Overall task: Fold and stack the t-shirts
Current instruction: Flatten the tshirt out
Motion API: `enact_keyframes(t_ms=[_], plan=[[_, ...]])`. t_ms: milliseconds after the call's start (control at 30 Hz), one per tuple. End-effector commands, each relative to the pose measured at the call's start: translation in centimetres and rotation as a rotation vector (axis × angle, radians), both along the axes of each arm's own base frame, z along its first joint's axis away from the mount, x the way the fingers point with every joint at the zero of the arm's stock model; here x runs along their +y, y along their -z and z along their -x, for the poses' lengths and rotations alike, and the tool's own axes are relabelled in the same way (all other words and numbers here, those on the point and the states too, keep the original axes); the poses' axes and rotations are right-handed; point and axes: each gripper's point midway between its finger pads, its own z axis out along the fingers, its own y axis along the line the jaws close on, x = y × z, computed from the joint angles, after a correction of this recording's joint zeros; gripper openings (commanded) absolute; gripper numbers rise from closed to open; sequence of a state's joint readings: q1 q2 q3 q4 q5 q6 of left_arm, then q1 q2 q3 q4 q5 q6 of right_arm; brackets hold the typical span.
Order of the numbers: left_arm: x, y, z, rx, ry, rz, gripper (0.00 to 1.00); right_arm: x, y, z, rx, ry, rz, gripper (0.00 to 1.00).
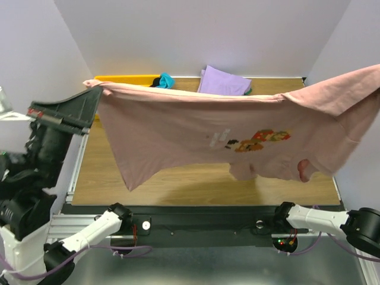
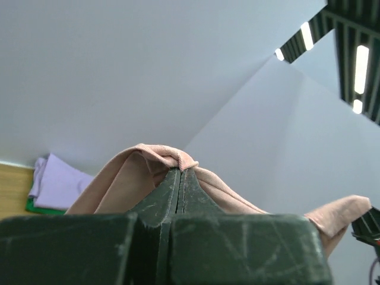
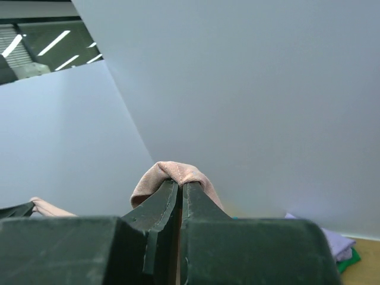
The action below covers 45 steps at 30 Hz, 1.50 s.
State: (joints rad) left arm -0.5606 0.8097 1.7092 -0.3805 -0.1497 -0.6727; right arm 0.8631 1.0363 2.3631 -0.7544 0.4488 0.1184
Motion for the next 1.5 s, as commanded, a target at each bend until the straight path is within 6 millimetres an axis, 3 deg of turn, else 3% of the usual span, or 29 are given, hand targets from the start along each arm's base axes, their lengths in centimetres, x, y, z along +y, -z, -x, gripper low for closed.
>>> enact_keyframes(t_ms=[0,100,200,233,300,333,400,500,533,600,633,700,733,767,833,867,933,967,1067,1100,1133,1167,1200,1233,1267,1300,1400,1433,1467], plan=[[1.4,-1.7,2.2,-0.099,-0.008,0.040,0.00,0.7,-2.0,1.2,-0.112,-0.054,0.007,0.00],[1.7,-0.1,0.1,-0.039,-0.072,0.067,0.00,1.8,0.3,-2.3,-0.011,0.053,0.061,0.00],[1.3,2.0,-3.2,0.027,-0.146,0.055,0.00,1.6,3.4,-7.9,0.152,0.327,0.113,0.01],[1.1,3.6,-5.6,0.089,-0.205,0.026,0.00,0.9,4.8,-10.2,0.230,0.499,0.140,0.00],[0.8,5.4,-8.1,0.158,-0.271,-0.001,0.00,1.5,6.9,-12.6,0.310,0.638,0.204,0.01],[0.4,7.0,-10.4,0.211,-0.321,-0.028,0.00,1.6,7.6,-13.4,0.338,0.701,0.231,0.01],[-0.5,9.4,-14.2,0.282,-0.379,-0.082,0.00,3.9,8.0,-15.7,0.338,0.730,0.276,0.01],[-0.7,10.2,-17.3,0.316,-0.403,-0.115,0.00,4.2,8.1,-20.2,0.315,0.790,0.309,0.00],[-0.5,10.4,-19.3,0.323,-0.415,-0.126,0.00,2.8,7.6,-22.0,0.290,0.815,0.309,0.01],[-0.2,10.3,-20.9,0.310,-0.423,-0.136,0.00,1.7,8.0,-24.7,0.301,0.864,0.302,0.01],[0.3,9.9,-22.2,0.298,-0.434,-0.128,0.00,0.7,8.0,-26.9,0.292,0.889,0.313,0.01],[0.7,10.1,-24.0,0.299,-0.448,-0.139,0.00,-0.1,7.7,-28.8,0.273,0.887,0.259,0.01],[0.9,8.6,-24.0,0.266,-0.448,-0.134,0.00,-0.3,7.4,-30.4,0.243,0.873,0.259,0.01],[1.5,8.0,-24.4,0.252,-0.460,-0.138,0.00,-0.7,5.4,-29.8,0.192,0.867,0.218,0.01],[1.6,5.6,-24.6,0.208,-0.455,-0.137,0.00,-0.4,3.3,-29.6,0.121,0.848,0.197,0.01],[1.5,5.2,-25.0,0.201,-0.449,-0.145,0.00,-0.9,1.3,-28.2,0.071,0.846,0.157,0.01],[1.0,3.2,-24.3,0.163,-0.414,-0.152,0.00,-0.7,-0.3,-27.0,0.016,0.811,0.142,0.01],[1.1,1.3,-23.4,0.123,-0.408,-0.149,0.00,-1.3,-1.8,-24.9,-0.023,0.797,0.093,0.00],[0.9,-0.4,-21.6,0.086,-0.377,-0.156,0.00,-0.7,-1.7,-23.3,-0.039,0.729,0.126,0.00],[1.0,-0.2,-21.3,0.091,-0.374,-0.163,0.00,-1.4,-2.9,-20.2,-0.076,0.705,0.103,0.00],[1.0,1.3,-20.8,0.113,-0.369,-0.173,0.00,-1.1,-1.8,-18.7,-0.070,0.659,0.132,0.01],[1.0,2.2,-20.5,0.117,-0.360,-0.177,0.00,-0.1,0.4,-20.7,-0.023,0.635,0.168,0.00],[1.0,3.2,-20.2,0.128,-0.354,-0.176,0.00,-0.9,0.1,-17.6,-0.047,0.620,0.158,0.00],[1.2,5.1,-19.4,0.147,-0.348,-0.164,0.00,-0.1,3.0,-18.9,0.008,0.597,0.217,0.00],[1.3,6.0,-18.9,0.159,-0.349,-0.155,0.00,-0.1,4.1,-18.5,0.026,0.582,0.209,0.00],[1.8,5.4,-17.2,0.136,-0.348,-0.126,0.00,-0.8,3.6,-16.2,0.000,0.578,0.189,0.00],[2.1,4.4,-14.9,0.119,-0.331,-0.126,0.00,-1.0,1.9,-13.6,-0.040,0.534,0.168,0.01],[2.5,3.2,-13.0,0.105,-0.326,-0.120,0.00,-0.6,1.6,-12.7,-0.034,0.495,0.182,0.00],[2.7,2.7,-12.1,0.092,-0.323,-0.116,0.00,-1.0,-0.6,-10.2,-0.089,0.468,0.140,0.00]])
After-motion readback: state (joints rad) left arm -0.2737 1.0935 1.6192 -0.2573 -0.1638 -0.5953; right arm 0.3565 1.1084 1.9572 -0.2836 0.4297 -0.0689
